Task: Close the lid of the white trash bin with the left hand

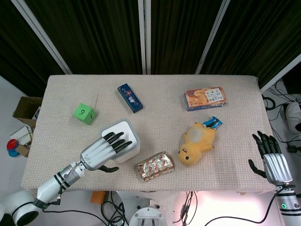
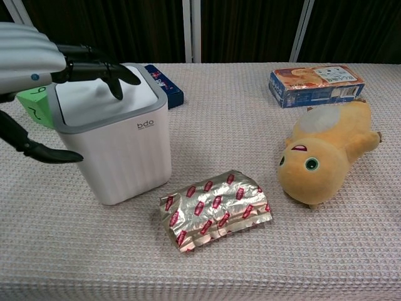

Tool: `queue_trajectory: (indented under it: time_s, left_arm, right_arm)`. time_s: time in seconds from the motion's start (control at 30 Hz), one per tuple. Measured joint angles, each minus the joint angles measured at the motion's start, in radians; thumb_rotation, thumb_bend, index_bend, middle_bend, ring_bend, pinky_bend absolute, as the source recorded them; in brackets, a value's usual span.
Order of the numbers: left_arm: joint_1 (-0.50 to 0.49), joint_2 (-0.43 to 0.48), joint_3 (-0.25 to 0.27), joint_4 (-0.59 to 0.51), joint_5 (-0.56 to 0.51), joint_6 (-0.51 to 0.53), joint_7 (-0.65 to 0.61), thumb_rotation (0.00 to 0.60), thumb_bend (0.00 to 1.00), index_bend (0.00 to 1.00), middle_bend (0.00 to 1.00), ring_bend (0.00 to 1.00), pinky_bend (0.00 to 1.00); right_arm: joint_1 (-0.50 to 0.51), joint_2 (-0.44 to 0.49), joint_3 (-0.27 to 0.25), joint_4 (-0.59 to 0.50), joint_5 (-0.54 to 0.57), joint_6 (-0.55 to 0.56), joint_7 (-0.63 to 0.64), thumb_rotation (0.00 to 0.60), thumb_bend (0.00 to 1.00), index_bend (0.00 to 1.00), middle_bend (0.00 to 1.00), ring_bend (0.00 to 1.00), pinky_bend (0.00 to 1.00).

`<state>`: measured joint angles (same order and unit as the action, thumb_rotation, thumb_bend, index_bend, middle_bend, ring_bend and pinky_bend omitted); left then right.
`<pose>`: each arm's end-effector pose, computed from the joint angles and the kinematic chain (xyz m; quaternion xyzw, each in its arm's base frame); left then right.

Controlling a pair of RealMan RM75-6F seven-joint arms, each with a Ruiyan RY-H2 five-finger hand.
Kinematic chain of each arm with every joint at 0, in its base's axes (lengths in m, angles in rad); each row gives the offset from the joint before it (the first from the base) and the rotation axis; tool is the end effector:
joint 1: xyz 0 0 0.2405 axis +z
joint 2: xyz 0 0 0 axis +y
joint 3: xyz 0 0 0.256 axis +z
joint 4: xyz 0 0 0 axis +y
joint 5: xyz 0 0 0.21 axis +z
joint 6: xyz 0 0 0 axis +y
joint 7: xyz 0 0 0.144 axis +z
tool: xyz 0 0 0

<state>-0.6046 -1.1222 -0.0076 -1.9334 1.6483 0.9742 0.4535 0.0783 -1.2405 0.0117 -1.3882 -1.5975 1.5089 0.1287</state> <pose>-0.1338 0.2393 0.0617 -0.8666 -0.1696 -0.3431 0.3202 -0.3332 -0.1728 0.1325 0.6174 -0.3831 0.4049 0.5550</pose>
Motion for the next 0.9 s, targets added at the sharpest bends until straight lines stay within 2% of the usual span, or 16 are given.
queue_trajectory:
  time_s: [0.23,0.43,0.53,0.7,0.9]
  left_arm:
    - [0.004,0.002,-0.001,-0.003,-0.008,0.017,0.008,0.327,0.20,0.10,0.26,0.09,0.24]
    - [0.031,0.036,-0.009,-0.025,0.015,0.104,-0.018,0.328,0.20,0.10,0.23,0.09,0.24]
    - [0.067,0.062,-0.007,-0.030,0.031,0.179,-0.043,0.328,0.20,0.10,0.21,0.09,0.24]
    - [0.180,0.093,0.017,0.009,0.047,0.351,-0.093,0.328,0.19,0.10,0.15,0.09,0.24]
    - [0.351,0.056,0.059,0.204,0.048,0.583,-0.186,0.318,0.19,0.13,0.14,0.09,0.24]
  right_arm:
    - [-0.001,0.003,0.000,-0.003,-0.003,0.005,0.001,0.600,0.28,0.00,0.00,0.00,0.00]
    - [-0.002,0.005,0.001,-0.005,-0.004,0.010,0.004,0.600,0.27,0.00,0.00,0.00,0.00]
    - [-0.002,0.007,0.002,-0.004,-0.002,0.010,0.008,0.600,0.27,0.00,0.00,0.00,0.00]
    - [-0.005,0.005,0.004,0.008,0.005,0.012,0.019,0.600,0.27,0.00,0.00,0.00,0.00]
    - [-0.009,0.004,0.005,0.022,0.016,0.009,0.000,0.600,0.27,0.00,0.00,0.00,0.00]
